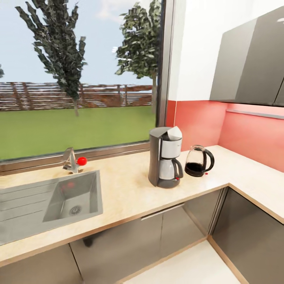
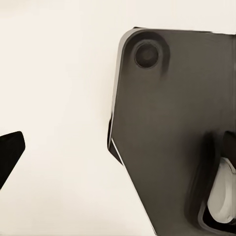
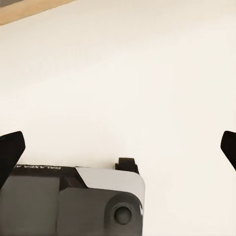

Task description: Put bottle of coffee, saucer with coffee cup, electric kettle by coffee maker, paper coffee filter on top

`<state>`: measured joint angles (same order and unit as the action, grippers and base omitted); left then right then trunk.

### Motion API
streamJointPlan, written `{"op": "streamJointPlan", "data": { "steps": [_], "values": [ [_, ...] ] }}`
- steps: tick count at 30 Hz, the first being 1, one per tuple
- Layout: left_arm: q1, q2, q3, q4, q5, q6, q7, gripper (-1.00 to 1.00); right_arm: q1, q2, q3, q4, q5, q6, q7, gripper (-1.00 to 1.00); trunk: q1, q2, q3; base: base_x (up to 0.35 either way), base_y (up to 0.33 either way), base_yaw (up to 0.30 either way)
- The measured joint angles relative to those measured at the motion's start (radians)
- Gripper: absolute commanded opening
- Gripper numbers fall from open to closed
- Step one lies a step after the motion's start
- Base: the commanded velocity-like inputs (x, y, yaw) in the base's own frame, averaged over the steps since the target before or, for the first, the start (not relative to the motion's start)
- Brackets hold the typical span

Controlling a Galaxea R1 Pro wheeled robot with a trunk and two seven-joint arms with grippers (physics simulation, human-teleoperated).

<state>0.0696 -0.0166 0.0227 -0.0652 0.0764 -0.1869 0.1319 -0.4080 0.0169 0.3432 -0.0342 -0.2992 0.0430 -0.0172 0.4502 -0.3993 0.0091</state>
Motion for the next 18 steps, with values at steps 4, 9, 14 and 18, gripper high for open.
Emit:
{"op": "streamJointPlan", "data": {
  "steps": [4,9,14,18],
  "values": [
    [0.0,-0.002,0.0,-0.009,0.0,0.0,0.0,1.0,0.0,0.0,0.0,0.0,0.0,0.0,0.0,1.0,0.0,0.0,-0.004,-0.303,0.154,0.235],
    [0.0,-0.003,0.0,-0.02,0.0,0.0,0.0,1.0,0.001,-0.001,0.0,0.0,0.0,0.0,0.0,1.0,0.0,0.0,-0.009,-0.304,0.172,0.195],
    [0.0,-0.004,0.0,-0.023,0.0,0.0,0.0,1.0,0.002,-0.002,0.001,0.0,0.0,0.0,0.0,1.0,0.0,0.0,-0.015,-0.287,0.21,0.18],
    [0.0,-0.003,0.0,-0.023,0.0,0.0,0.0,1.0,0.002,-0.002,0.0,0.0,0.0,0.0,0.001,1.0,0.0,0.001,-0.02,-0.237,0.244,0.178]
  ]
}}
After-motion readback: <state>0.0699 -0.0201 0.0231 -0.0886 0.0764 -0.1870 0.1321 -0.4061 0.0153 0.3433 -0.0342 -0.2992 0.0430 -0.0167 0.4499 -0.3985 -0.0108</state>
